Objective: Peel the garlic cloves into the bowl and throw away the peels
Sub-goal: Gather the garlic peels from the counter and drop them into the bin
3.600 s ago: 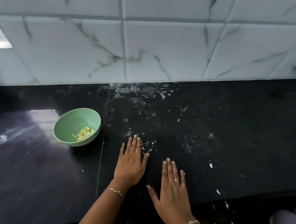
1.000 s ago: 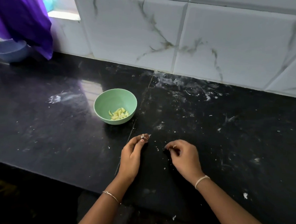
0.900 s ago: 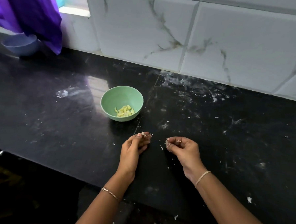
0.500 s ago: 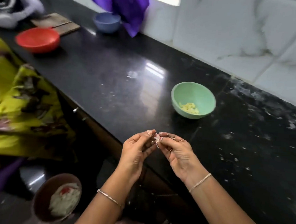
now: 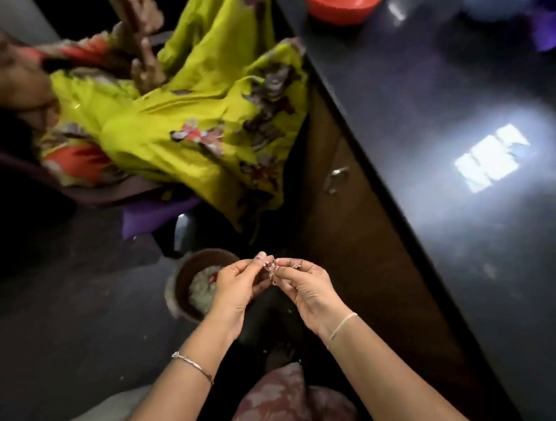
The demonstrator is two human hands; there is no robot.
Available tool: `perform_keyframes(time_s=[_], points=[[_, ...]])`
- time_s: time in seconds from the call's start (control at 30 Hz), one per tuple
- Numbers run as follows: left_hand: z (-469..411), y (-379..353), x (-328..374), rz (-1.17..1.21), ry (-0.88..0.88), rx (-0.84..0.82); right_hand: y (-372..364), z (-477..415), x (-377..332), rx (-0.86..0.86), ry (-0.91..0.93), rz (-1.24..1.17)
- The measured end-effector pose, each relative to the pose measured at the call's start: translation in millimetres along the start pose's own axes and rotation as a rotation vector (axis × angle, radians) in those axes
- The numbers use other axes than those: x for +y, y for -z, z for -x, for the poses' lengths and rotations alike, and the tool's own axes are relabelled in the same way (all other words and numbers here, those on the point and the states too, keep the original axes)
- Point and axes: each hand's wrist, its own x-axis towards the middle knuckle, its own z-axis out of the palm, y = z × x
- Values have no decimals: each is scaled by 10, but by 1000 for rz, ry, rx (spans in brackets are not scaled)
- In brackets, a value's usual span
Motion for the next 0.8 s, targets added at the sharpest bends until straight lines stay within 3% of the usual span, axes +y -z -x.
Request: perform_keyframes(time_s=[0.27, 0.47, 0.8], points=[[-1308, 1083, -880, 203, 166, 408, -422, -1454, 1242, 45, -117, 368], [-2219, 1714, -1515, 447, 233, 635, -562, -2294, 2021, 148, -104, 414], [-2683, 2125, -1979, 420, 316, 701, -334, -2989, 2619, 99, -152, 669]])
